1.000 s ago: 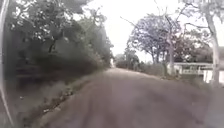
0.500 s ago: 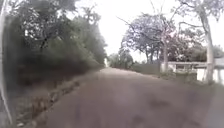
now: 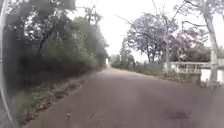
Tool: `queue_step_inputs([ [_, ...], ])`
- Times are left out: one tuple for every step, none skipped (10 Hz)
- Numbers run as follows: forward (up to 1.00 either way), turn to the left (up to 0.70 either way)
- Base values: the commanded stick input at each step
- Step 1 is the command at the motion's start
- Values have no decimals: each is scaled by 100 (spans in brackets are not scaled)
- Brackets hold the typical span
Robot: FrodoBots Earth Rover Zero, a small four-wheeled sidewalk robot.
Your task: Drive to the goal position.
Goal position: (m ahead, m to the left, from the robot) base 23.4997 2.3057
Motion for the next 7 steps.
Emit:
queue_step_inputs([
  [70,0],
  [70,0],
  [70,0],
  [70,0],
  [70,0],
  [70,0],
  [70,0],
])
